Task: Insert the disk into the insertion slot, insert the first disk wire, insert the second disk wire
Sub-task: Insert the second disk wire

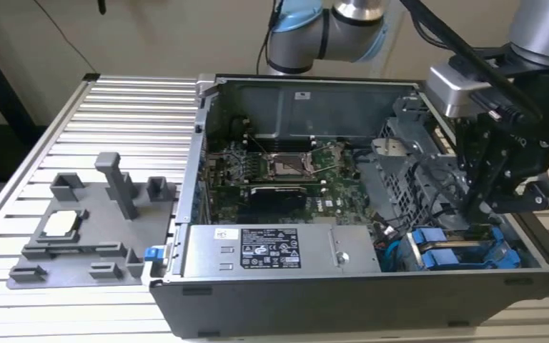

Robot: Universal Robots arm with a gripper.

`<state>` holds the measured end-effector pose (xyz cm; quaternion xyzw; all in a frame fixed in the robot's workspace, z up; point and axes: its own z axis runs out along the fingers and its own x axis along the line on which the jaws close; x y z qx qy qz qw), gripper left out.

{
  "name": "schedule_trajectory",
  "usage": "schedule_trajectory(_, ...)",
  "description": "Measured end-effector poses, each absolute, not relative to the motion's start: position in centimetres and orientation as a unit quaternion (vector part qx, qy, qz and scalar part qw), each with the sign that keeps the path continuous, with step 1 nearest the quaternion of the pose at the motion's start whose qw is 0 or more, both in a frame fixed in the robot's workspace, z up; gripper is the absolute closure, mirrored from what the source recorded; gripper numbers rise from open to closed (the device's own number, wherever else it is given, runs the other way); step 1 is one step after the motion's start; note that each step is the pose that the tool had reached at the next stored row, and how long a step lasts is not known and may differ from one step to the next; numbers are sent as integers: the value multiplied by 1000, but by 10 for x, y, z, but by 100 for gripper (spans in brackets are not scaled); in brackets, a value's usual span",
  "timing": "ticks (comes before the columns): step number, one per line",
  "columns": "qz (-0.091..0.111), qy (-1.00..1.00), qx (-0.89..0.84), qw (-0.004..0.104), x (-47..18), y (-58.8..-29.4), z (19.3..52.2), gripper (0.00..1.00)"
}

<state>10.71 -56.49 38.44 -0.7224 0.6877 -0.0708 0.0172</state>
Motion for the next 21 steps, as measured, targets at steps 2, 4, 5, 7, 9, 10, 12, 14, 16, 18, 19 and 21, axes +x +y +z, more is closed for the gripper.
schedule_trajectory(2,-69,688,-723,15,109,-569,384,84)
schedule_trajectory(4,-67,688,-723,14,111,-573,384,84)
schedule_trajectory(5,-67,688,-723,13,111,-575,384,84)
schedule_trajectory(7,-67,688,-723,13,111,-575,384,84)
schedule_trajectory(9,-67,688,-723,13,111,-575,384,84)
schedule_trajectory(10,-67,688,-723,13,111,-576,384,84)
schedule_trajectory(12,-67,688,-723,13,111,-576,384,84)
schedule_trajectory(14,-66,688,-723,14,111,-576,385,84)
schedule_trajectory(16,-60,688,-723,21,111,-576,384,84)
schedule_trajectory(18,-48,689,-722,33,111,-576,384,84)
schedule_trajectory(19,-42,690,-722,40,111,-576,384,84)
schedule_trajectory(21,-29,690,-721,53,111,-576,384,84)
